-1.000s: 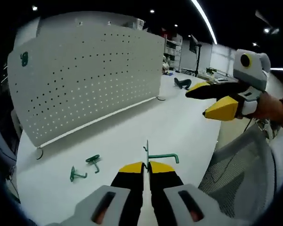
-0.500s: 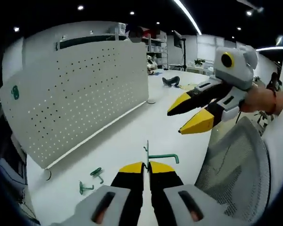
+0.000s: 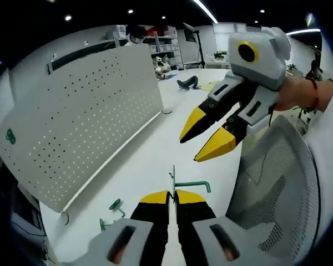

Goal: Insert the hook assembly into the mounting plate slot until the hook locks in place.

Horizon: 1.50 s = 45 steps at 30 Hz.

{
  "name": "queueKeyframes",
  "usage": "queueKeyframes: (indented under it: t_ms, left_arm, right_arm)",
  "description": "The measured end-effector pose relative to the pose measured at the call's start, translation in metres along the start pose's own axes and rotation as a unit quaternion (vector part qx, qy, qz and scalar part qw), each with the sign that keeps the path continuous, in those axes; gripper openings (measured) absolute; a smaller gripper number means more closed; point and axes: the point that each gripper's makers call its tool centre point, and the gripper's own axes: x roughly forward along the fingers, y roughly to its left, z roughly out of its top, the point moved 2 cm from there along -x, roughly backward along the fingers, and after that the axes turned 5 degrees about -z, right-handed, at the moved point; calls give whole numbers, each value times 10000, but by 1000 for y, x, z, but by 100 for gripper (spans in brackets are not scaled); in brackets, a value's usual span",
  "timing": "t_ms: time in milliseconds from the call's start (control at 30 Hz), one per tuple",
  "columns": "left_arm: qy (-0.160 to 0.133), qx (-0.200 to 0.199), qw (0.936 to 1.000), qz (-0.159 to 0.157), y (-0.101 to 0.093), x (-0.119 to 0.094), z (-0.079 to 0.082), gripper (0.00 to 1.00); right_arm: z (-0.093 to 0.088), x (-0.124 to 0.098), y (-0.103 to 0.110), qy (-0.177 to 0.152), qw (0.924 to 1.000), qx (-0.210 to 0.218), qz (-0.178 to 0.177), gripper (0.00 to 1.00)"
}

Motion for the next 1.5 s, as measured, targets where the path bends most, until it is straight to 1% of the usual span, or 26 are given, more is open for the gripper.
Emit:
queueKeyframes:
  t_ms: [33,67,100,133,267,400,500,533,600,667,767,933,1100,1233,1333,1367,1400,1433,1467,1500]
  left_arm:
    - [73,138,9999,30,1,1,-1,3]
    - [96,174,9998,11,0,1,-2,3]
    - [82,156,9998,-1,0,1,-1,3]
    - [46,153,9999,-28,0,2,0,3]
    - [171,409,9990,-75,-3,6,1,3]
    - [204,442,9987,-129,-4,9,4,3]
    - [217,562,9980,-171,-5,10,5,3]
    - [287,649,9973,-204,-7,11,5,3]
    - [312,761,9964,-201,-8,11,6,3]
    - [342,828,9957,-250,-10,13,6,3]
    - [477,1038,9931,-281,-12,16,5,3]
    - [481,1048,9927,-354,-13,17,5,3]
    - [464,1046,9927,-371,-13,16,5,4]
    - [378,977,9939,-356,-10,15,7,4]
    - [292,896,9946,-428,-12,16,8,5]
    - [270,983,9936,-491,-14,17,7,5]
    - [246,1006,9934,-490,-14,17,7,5]
    - [198,931,9943,-472,-13,17,9,5]
    - [135,764,9959,-469,-12,16,10,5]
    - [95,795,9956,-476,-12,16,10,5]
  right_arm:
    - [0,1,1,-24,10000,45,39,16]
    - [-1,2,2,-2,10000,33,64,15]
    - [-3,3,1,98,9997,-233,57,15]
    - [-4,3,0,119,9994,-330,25,15]
    - [-5,9,5,174,9992,-322,136,15]
    - [-8,13,6,268,9983,-466,205,14]
    - [-12,17,7,349,9975,-548,283,11]
    - [-14,18,7,394,9963,-698,299,11]
    - [-16,19,8,474,9945,-867,356,11]
    - [-15,20,9,473,9932,-990,387,10]
    - [-15,23,11,488,9911,-1160,433,10]
    - [-19,27,14,592,9876,-1341,557,9]
    - [-21,26,18,595,9862,-1426,603,4]
    - [-22,24,19,589,9856,-1477,575,2]
    - [-22,22,18,621,9843,-1559,544,2]
    - [-22,22,18,624,9837,-1600,539,2]
    - [-23,21,18,622,9836,-1610,531,2]
    - [-22,21,18,617,9839,-1596,523,1]
    - [-22,20,17,612,9841,-1596,486,1]
    - [-21,19,15,598,9844,-1596,447,1]
